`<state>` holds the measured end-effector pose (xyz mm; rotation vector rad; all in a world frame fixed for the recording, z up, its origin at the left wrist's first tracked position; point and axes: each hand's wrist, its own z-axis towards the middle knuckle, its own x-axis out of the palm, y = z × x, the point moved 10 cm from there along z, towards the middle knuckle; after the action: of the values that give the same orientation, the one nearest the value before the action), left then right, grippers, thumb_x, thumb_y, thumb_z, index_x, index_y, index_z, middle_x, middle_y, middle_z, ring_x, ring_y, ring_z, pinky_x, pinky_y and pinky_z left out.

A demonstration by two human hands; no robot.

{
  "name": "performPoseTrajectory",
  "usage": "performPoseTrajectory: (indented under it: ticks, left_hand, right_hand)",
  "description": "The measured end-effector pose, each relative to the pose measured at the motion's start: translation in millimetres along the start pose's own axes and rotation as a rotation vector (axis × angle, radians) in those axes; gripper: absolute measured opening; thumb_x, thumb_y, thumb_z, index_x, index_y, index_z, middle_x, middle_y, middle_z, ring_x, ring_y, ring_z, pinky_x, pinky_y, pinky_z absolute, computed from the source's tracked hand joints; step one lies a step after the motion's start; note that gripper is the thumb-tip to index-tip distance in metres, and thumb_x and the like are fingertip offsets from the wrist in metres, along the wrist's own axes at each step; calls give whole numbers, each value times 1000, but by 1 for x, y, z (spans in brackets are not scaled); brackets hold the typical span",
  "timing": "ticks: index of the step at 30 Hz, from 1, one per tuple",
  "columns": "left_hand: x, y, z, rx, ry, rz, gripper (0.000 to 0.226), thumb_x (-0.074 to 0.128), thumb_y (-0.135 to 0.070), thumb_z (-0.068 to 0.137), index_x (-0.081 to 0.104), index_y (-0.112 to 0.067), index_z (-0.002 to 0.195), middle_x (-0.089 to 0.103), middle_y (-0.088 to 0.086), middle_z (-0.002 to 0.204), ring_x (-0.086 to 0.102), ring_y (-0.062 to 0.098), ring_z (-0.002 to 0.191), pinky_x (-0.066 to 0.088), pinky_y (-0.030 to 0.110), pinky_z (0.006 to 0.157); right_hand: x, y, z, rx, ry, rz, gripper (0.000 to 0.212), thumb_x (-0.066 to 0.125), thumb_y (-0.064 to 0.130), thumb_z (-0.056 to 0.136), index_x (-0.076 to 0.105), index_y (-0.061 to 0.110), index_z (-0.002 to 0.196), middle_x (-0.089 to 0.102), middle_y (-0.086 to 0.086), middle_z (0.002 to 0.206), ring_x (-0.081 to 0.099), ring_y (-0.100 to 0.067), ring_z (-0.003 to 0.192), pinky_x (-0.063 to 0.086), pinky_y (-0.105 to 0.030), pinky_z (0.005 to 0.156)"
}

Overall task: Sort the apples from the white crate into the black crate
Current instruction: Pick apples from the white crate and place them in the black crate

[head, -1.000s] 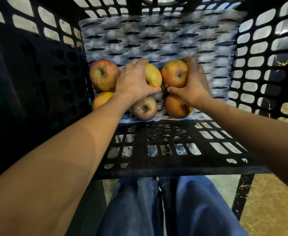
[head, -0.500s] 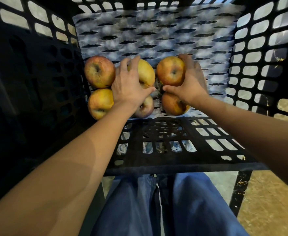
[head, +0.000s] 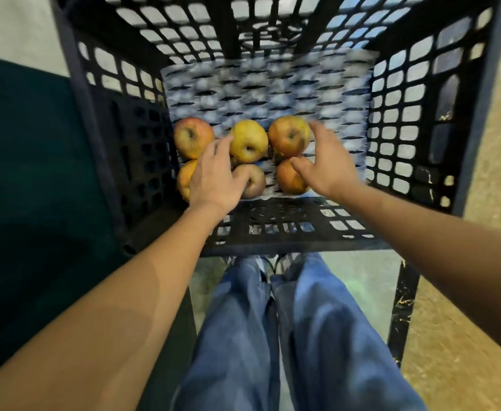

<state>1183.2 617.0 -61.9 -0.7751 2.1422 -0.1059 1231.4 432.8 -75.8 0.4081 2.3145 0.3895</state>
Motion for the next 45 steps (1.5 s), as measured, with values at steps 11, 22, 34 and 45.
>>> performPoseTrajectory:
  ticks: [11,22,34,45]
  left_hand:
    - [-189,-109,-200,60,1,-65,53,54,-45,90,44,-24,138,54,4,134,53,24,118,46,39,94]
    - [-284,-183,-355,197,87,62,55,47,-48,93,37,-25,143,45,1,145,45,23,130,39,35,100]
    - [-226,-298,-463,754,405,278,47,49,-43,94,47,-18,135,58,5,130,54,23,117,41,31,93]
    - [-76,-339,-642,1229,736,716,52,48,-45,94,45,-17,137,55,4,135,58,22,111,45,37,97]
  right_hand:
    - [-162,105,-206,-67,-26,164,44,50,36,93,47,9,127,58,-18,119,54,-35,110,45,-47,90]
    - [-277,110,-413,25,-259,478,45,50,33,95,45,12,134,60,-12,125,58,-27,112,46,-41,93]
    - [-239,43,-609,496,-731,914,43,49,32,95,44,17,135,58,-6,119,56,-17,92,40,-28,80]
    - [-70,-11,-789,998,-1064,1330,39,49,32,95,45,19,132,58,-5,118,57,-17,88,43,-26,75]
